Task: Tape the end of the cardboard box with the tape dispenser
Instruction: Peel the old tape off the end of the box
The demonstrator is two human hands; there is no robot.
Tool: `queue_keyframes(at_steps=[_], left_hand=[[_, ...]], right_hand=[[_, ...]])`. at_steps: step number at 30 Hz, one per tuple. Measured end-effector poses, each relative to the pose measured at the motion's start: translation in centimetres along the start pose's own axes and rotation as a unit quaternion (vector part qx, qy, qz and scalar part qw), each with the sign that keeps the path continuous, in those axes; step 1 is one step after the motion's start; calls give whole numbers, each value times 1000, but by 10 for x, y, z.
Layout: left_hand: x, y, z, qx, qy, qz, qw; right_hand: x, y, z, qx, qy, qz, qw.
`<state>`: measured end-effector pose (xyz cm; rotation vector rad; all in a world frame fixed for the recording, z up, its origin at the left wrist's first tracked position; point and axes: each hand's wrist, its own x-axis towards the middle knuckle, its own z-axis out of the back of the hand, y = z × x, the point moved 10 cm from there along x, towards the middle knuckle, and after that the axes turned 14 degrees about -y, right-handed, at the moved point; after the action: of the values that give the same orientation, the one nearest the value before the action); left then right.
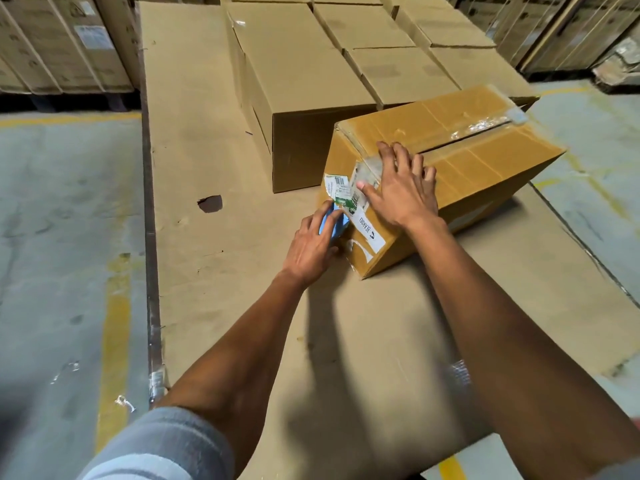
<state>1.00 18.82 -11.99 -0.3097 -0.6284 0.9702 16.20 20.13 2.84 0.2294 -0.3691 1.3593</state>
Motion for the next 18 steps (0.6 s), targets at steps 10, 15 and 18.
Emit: queue_keyframes(at_steps=[10,15,18], left_hand=[[-4,-3,8,41,2,-36,999],[-17,-5,18,57,-29,-68,996],[-20,-6,23,44,-27,-90,995]], right_hand=[[-2,0,-2,5,2,7,1000],[-4,1,1,7,1,10,1000],[-4,2,1,6,5,6,1000]])
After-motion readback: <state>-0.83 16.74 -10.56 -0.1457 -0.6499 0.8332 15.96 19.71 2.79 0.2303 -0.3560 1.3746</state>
